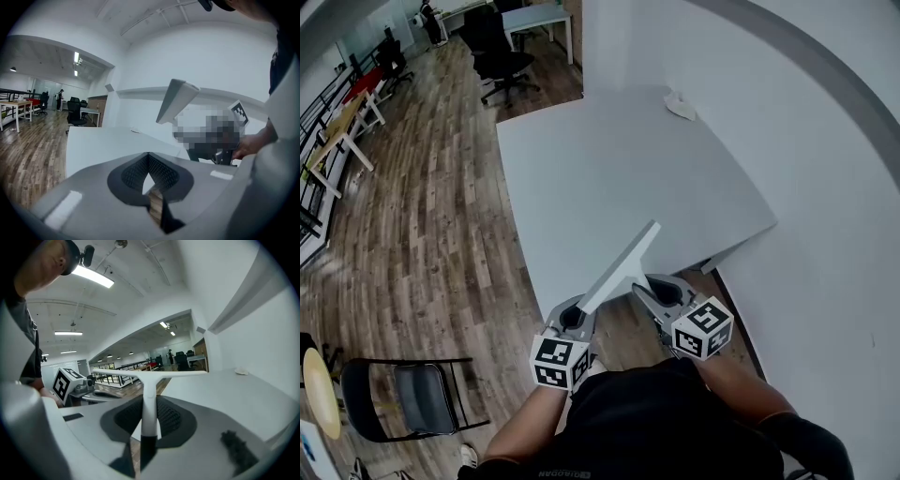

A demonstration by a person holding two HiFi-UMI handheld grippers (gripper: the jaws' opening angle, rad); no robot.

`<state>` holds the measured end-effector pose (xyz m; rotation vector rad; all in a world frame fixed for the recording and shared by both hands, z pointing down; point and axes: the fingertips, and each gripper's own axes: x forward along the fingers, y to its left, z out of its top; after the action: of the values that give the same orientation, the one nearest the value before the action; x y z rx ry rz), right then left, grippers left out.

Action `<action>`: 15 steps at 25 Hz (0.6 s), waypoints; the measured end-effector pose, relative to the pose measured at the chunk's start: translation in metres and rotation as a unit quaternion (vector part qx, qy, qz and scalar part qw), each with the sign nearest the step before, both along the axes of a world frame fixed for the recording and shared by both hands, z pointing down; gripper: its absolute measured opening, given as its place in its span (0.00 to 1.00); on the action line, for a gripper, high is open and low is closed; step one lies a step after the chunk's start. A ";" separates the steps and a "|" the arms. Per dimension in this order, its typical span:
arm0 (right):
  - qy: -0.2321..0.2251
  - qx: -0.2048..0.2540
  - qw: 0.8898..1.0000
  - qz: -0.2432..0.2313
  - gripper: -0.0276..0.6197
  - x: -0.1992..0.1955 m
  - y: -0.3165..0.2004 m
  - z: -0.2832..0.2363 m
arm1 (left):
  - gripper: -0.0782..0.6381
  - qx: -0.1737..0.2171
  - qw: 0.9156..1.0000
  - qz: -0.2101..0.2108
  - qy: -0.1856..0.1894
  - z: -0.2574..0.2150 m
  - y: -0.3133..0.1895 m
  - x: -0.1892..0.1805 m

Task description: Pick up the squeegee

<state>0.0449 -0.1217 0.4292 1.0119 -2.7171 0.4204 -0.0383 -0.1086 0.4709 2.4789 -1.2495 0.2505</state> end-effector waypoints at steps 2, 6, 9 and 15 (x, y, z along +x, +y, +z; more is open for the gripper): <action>0.000 0.007 1.000 0.002 0.18 0.021 0.009 -0.005 | 0.12 0.002 1.000 0.001 0.001 -0.005 0.007 0.020; -0.005 0.012 1.000 -0.003 0.18 0.055 0.023 -0.010 | 0.12 0.007 1.000 -0.001 0.000 -0.012 0.018 0.060; -0.007 0.013 1.000 -0.011 0.18 0.077 0.038 -0.010 | 0.12 0.013 1.000 -0.006 -0.004 -0.019 0.034 0.086; -0.013 0.018 0.999 -0.026 0.18 0.114 0.060 -0.007 | 0.12 0.019 0.999 -0.026 -0.010 -0.020 0.061 0.120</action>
<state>0.1594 -0.0615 0.4226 0.9477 -2.7774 0.3793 0.0814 -0.0472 0.4507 2.4774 -1.3363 0.2419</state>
